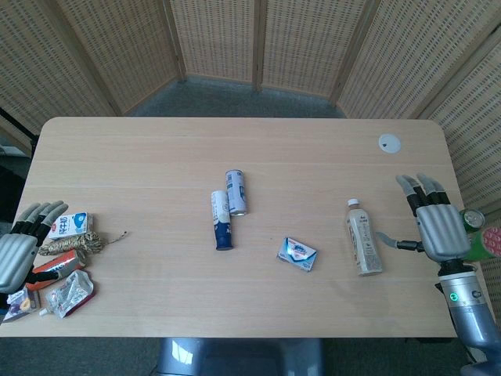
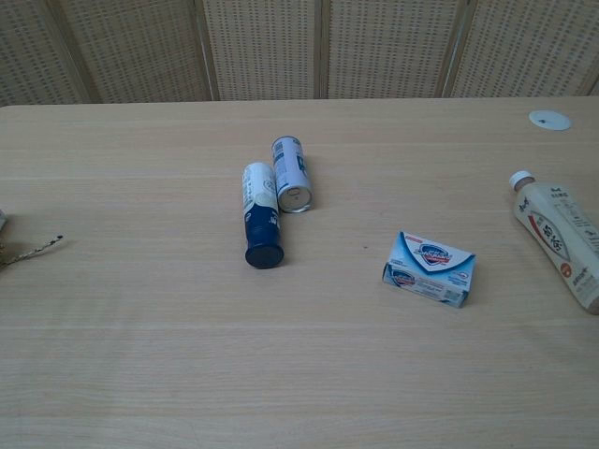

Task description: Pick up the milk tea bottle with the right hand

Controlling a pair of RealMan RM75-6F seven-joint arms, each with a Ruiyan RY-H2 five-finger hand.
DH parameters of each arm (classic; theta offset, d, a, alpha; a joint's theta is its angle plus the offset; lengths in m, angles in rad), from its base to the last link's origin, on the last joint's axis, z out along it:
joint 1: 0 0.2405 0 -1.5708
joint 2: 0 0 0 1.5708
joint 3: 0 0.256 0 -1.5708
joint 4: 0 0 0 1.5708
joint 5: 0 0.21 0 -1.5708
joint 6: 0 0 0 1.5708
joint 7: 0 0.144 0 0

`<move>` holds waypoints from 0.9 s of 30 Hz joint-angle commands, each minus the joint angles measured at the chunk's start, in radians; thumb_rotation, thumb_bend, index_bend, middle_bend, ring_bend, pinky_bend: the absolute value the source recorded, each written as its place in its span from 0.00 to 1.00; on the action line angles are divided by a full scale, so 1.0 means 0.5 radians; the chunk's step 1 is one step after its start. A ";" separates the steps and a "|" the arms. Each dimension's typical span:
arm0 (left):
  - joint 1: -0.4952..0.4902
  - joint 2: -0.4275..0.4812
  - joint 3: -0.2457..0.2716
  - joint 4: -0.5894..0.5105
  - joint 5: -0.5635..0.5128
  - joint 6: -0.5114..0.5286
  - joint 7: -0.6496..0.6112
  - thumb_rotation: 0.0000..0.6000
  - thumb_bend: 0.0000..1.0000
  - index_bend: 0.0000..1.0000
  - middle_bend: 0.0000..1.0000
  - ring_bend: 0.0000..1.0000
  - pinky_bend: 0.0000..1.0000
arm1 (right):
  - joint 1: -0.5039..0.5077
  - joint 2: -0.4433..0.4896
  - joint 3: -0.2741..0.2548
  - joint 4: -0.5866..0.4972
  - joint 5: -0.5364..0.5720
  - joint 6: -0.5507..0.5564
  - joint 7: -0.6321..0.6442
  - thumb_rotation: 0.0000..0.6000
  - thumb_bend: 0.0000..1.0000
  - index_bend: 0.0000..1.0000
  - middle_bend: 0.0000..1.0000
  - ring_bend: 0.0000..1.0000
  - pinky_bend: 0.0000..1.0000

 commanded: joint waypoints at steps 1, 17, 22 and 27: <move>-0.015 -0.008 -0.002 -0.001 0.002 -0.022 0.007 0.67 0.29 0.00 0.00 0.00 0.00 | -0.009 -0.008 -0.001 0.001 -0.016 0.018 0.027 0.45 0.15 0.00 0.01 0.00 0.00; -0.102 -0.039 -0.030 0.027 0.063 -0.078 -0.005 0.68 0.29 0.00 0.00 0.00 0.00 | 0.039 -0.217 -0.030 -0.026 0.141 -0.118 -0.186 0.45 0.14 0.00 0.00 0.00 0.00; -0.122 -0.028 -0.028 0.037 0.088 -0.087 -0.019 0.68 0.29 0.00 0.00 0.00 0.00 | 0.109 -0.421 -0.037 0.092 0.249 -0.217 -0.319 0.47 0.13 0.00 0.00 0.00 0.04; -0.108 -0.016 -0.017 0.060 0.080 -0.069 -0.050 0.68 0.29 0.00 0.00 0.00 0.00 | 0.157 -0.565 -0.038 0.218 0.368 -0.288 -0.447 0.60 0.12 0.00 0.00 0.00 0.23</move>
